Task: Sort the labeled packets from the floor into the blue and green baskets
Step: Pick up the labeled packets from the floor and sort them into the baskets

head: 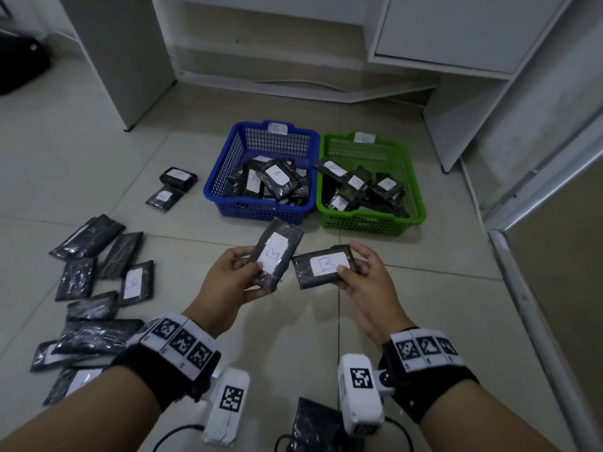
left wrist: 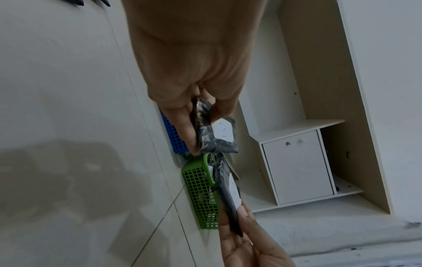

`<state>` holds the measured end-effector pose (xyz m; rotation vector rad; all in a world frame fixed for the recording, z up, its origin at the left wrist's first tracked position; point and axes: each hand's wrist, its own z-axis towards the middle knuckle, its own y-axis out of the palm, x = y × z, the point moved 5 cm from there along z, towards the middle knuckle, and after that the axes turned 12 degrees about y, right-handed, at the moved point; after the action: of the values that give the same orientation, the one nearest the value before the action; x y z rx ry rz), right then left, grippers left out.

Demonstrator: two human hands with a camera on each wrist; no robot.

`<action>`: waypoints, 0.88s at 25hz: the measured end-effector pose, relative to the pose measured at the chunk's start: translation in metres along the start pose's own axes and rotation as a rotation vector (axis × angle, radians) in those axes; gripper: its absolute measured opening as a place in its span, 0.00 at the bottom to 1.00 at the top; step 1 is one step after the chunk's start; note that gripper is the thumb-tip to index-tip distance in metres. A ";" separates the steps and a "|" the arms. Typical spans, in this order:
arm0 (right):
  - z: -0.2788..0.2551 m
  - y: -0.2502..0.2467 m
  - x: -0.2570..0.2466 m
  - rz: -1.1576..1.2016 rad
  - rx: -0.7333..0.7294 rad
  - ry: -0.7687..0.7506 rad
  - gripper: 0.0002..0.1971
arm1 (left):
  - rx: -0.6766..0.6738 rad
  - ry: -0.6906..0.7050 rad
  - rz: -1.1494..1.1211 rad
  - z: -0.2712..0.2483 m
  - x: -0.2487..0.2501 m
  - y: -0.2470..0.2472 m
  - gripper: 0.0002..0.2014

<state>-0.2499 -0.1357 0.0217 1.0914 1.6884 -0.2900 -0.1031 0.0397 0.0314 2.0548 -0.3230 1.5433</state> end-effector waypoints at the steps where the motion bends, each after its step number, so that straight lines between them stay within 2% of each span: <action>1: 0.002 -0.003 -0.002 0.017 0.008 0.002 0.22 | 0.001 0.007 -0.005 0.001 -0.001 0.004 0.12; 9: 0.017 -0.017 -0.017 0.074 0.050 0.001 0.23 | -0.023 0.010 -0.015 0.019 -0.007 0.026 0.14; 13: 0.041 -0.023 -0.035 0.100 0.100 -0.006 0.23 | -0.044 -0.008 0.004 0.042 -0.003 0.045 0.15; 17: 0.089 -0.036 -0.066 0.140 0.234 0.019 0.22 | -0.041 0.024 -0.056 0.093 0.006 0.081 0.17; 22: 0.140 -0.068 -0.096 0.152 0.464 0.070 0.22 | 0.116 -0.004 -0.097 0.156 -0.001 0.121 0.14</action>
<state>-0.2112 -0.3146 0.0239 1.5778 1.6284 -0.5702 -0.0375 -0.1462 0.0342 2.1291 -0.1359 1.5313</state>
